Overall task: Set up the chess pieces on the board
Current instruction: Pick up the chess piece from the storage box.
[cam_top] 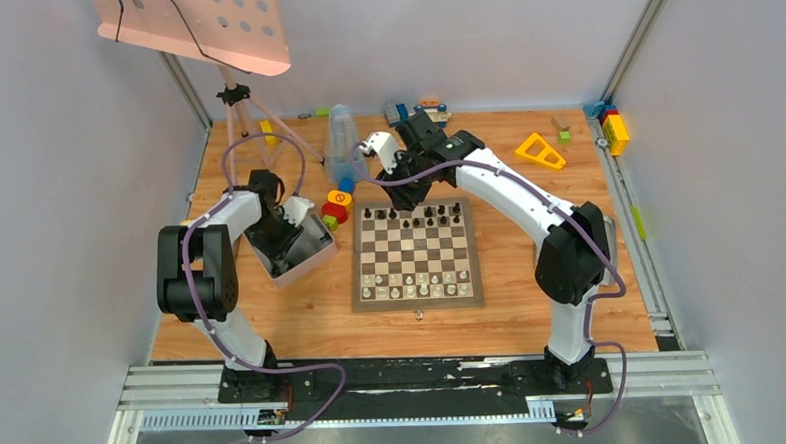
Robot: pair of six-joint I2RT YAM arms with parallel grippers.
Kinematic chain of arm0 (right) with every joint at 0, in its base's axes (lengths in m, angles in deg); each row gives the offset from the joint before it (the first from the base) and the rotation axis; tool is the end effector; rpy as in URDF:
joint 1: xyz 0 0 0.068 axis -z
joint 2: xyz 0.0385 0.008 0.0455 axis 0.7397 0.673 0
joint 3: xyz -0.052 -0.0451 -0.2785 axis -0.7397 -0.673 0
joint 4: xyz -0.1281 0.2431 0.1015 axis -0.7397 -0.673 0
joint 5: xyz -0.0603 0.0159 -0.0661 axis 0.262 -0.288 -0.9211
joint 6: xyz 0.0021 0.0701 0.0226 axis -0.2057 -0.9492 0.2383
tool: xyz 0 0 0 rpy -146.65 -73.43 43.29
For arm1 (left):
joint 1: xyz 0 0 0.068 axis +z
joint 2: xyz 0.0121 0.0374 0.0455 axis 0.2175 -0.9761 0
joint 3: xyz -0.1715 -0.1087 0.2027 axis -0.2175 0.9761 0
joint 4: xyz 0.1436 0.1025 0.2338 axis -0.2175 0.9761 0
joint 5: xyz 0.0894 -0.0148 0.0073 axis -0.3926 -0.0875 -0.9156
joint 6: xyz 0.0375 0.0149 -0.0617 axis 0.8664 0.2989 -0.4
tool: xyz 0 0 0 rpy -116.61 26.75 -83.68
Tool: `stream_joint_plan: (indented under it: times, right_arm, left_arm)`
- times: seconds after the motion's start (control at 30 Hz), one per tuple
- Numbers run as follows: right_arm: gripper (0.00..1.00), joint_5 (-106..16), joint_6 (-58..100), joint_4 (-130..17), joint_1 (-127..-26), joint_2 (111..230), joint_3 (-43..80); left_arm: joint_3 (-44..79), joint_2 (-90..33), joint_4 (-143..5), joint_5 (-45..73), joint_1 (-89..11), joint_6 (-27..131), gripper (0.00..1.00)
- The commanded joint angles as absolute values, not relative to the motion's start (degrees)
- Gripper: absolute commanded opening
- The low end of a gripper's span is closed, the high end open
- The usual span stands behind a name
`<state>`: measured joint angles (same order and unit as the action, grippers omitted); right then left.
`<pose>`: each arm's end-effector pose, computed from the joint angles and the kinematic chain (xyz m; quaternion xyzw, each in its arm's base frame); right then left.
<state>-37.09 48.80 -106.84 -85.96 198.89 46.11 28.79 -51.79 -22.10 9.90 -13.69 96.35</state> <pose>0.3575 0.3024 0.2964 -0.5026 0.8067 0.1677 0.2617 0.3366 -0.0109 0.1328 0.2962 0.9521 -0.0145 0.0749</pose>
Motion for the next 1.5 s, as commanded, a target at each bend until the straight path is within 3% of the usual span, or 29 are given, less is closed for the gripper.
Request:
stream_joint_plan:
  times: [0.0, 0.2, 0.33, 0.83, 1.17, 1.47]
  right_arm:
    - [0.34, -35.6, 48.1, -104.9, -85.8, 195.6, 45.7]
    - [0.32, -35.7, 47.7, -104.6, -85.6, 195.3, 45.9]
    - [0.31, -32.8, 45.1, -103.2, -84.1, 194.8, 46.2]
    - [0.33, -9.3, 31.6, -90.8, -81.1, 194.6, 44.1]
    - [0.35, -3.2, 28.2, -83.6, -78.6, 192.5, 37.0]
    - [0.49, -0.2, 21.3, -72.2, -77.8, 189.7, 28.4]
  left_arm:
    - [29.6, -53.1, -24.4, 10.3, -13.4, 96.5, 0.39]
    - [29.3, -49.8, -25.7, 12.3, -13.3, 95.9, 0.13]
    - [28.4, -44.4, -25.7, 15.8, -13.3, 95.9, 0.06]
    - [19.5, -28.0, -20.0, 38.0, -18.8, 92.7, 0.01]
    - [15.3, -32.5, -24.6, 57.8, -21.5, 79.2, 0.00]
    - [22.1, -37.4, -50.8, 62.8, -21.6, 49.7, 0.00]
